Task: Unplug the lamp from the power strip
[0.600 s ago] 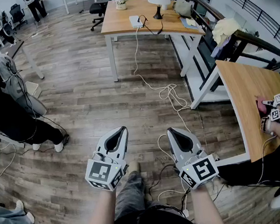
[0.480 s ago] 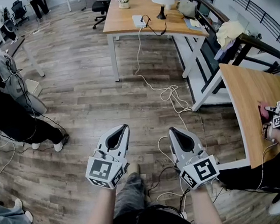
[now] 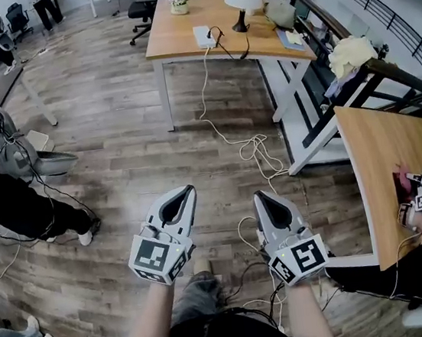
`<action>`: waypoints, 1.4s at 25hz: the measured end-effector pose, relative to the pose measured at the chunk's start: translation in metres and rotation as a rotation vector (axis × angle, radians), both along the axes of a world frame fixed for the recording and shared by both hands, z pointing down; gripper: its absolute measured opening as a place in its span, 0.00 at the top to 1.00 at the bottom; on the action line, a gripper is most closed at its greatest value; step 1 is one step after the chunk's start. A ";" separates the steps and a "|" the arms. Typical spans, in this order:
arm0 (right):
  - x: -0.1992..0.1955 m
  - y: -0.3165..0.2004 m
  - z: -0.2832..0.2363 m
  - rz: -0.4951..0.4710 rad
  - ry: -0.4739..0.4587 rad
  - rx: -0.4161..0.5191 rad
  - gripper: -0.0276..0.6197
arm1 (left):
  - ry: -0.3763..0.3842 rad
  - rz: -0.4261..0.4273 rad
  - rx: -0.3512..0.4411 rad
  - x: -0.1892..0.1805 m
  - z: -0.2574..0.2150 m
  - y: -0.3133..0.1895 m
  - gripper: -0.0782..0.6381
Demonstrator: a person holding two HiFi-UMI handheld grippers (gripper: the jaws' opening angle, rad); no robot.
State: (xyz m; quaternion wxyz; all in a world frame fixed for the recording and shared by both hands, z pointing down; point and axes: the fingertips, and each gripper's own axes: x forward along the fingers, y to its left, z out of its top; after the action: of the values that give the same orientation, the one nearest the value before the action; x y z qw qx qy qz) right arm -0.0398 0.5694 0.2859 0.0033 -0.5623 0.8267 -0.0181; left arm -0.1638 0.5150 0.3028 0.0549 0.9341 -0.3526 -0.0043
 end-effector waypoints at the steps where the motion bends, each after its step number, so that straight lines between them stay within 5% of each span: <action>1: 0.000 -0.008 0.000 0.003 -0.001 0.001 0.95 | 0.001 0.004 0.000 0.000 0.000 -0.008 0.90; 12: -0.005 -0.068 -0.006 0.040 0.027 0.021 0.95 | 0.034 0.013 0.008 -0.011 -0.003 -0.077 0.90; 35: 0.003 -0.125 -0.008 0.053 -0.037 -0.013 0.95 | 0.066 -0.067 -0.039 -0.044 0.007 -0.127 0.90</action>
State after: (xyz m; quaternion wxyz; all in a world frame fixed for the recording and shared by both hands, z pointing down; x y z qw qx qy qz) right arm -0.0372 0.4448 0.2784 0.0154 -0.5836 0.8112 -0.0341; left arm -0.2080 0.3880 0.3098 0.0846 0.9200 -0.3815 -0.0300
